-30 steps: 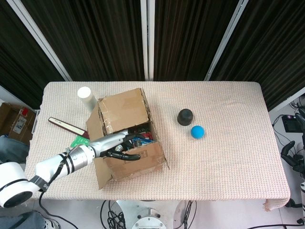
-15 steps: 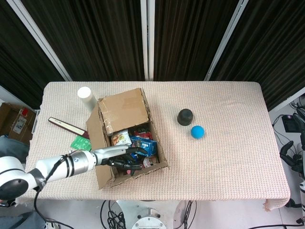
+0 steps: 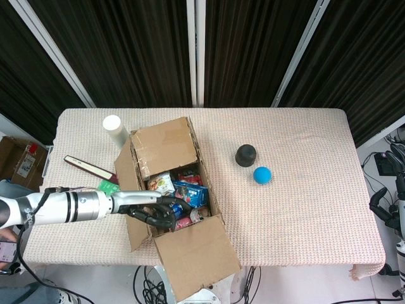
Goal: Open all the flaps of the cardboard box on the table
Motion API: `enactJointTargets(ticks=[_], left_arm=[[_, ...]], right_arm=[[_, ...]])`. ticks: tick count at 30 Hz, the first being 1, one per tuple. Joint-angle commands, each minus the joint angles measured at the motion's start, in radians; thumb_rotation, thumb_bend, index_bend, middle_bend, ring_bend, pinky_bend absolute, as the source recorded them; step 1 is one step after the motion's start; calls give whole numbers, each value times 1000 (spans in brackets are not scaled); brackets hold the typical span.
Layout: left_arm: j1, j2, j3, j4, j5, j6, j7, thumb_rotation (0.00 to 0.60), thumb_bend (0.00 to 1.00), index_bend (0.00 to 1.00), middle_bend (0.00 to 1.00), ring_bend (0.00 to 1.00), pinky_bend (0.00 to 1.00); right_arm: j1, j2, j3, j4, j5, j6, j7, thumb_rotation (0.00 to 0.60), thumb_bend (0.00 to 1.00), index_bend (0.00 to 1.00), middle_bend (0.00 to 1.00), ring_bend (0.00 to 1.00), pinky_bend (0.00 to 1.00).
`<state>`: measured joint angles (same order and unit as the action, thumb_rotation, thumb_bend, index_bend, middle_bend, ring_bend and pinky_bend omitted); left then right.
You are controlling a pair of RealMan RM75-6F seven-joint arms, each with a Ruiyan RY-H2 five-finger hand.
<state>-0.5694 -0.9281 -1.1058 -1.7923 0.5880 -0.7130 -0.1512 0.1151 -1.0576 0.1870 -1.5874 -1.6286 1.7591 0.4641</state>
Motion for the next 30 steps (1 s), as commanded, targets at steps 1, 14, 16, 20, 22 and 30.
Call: enactJointTargets(ticks=[1, 14, 16, 20, 22, 30], left_arm=[[103, -25, -37, -112, 47, 347, 133, 177, 0, 85, 242, 156, 235], [116, -220, 284, -183, 585, 1161, 454, 474, 0, 87, 186, 126, 216], [93, -247, 343, -153, 646, 1222, 474, 499, 0, 86, 178, 118, 215], [49, -306, 433, -93, 735, 1331, 493, 552, 0, 79, 144, 93, 209], [24, -336, 478, -63, 766, 1375, 499, 580, 0, 73, 119, 85, 206], [-87, -469, 592, 84, 785, 1483, 540, 600, 0, 63, 108, 80, 204]], right_arm=[[-1, 1, 0, 0, 0, 1, 1, 600, 778, 0, 0, 0, 0], [5, -13, -6, 8, 1, -14, -3, 600, 778, 0, 0, 0, 0], [5, -13, -6, 8, 1, -13, -4, 600, 778, 0, 0, 0, 0], [2, -12, -8, 9, 1, -11, -6, 600, 778, 0, 0, 0, 0], [-1, -10, -5, 8, 3, -5, -3, 600, 778, 0, 0, 0, 0], [-11, 4, 4, 0, 7, 17, 4, 600, 778, 0, 0, 0, 0]])
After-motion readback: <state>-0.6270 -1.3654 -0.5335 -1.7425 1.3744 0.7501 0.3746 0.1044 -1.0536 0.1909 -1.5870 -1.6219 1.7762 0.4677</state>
